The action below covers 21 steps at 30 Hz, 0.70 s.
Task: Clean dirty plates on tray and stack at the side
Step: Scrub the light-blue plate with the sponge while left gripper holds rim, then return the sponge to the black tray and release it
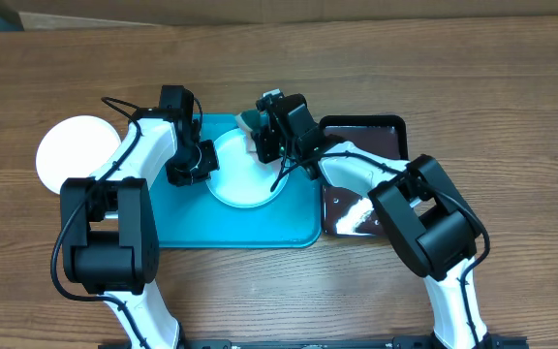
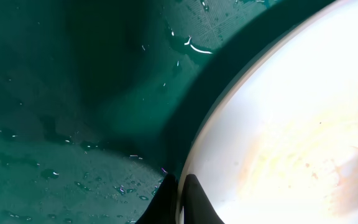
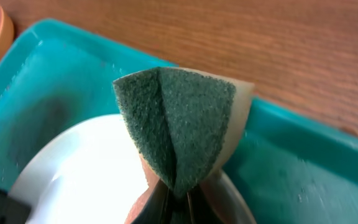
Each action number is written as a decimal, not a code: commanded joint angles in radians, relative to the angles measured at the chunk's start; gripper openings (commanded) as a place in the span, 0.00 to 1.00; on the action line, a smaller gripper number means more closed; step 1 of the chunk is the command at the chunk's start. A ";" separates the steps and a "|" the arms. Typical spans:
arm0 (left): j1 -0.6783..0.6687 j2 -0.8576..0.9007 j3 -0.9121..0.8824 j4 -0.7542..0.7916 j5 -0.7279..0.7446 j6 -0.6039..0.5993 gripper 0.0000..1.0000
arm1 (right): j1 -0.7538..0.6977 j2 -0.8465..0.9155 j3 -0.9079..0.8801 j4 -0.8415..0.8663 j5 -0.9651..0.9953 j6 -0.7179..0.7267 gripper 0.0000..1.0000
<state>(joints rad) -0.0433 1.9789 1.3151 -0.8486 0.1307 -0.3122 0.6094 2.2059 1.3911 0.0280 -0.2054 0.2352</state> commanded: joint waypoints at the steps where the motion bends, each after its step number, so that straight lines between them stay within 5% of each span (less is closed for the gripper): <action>1: 0.003 0.013 -0.024 0.008 -0.027 -0.010 0.04 | -0.002 -0.088 -0.013 -0.045 0.003 0.004 0.04; 12: 0.003 0.013 -0.024 0.009 -0.026 -0.009 0.04 | -0.009 -0.345 -0.011 -0.168 -0.033 0.001 0.04; 21: 0.003 0.013 -0.024 0.009 -0.026 -0.009 0.04 | -0.141 -0.472 -0.011 -0.557 0.008 0.001 0.04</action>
<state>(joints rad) -0.0433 1.9789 1.3151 -0.8486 0.1307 -0.3122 0.5388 1.7458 1.3815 -0.4438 -0.2340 0.2348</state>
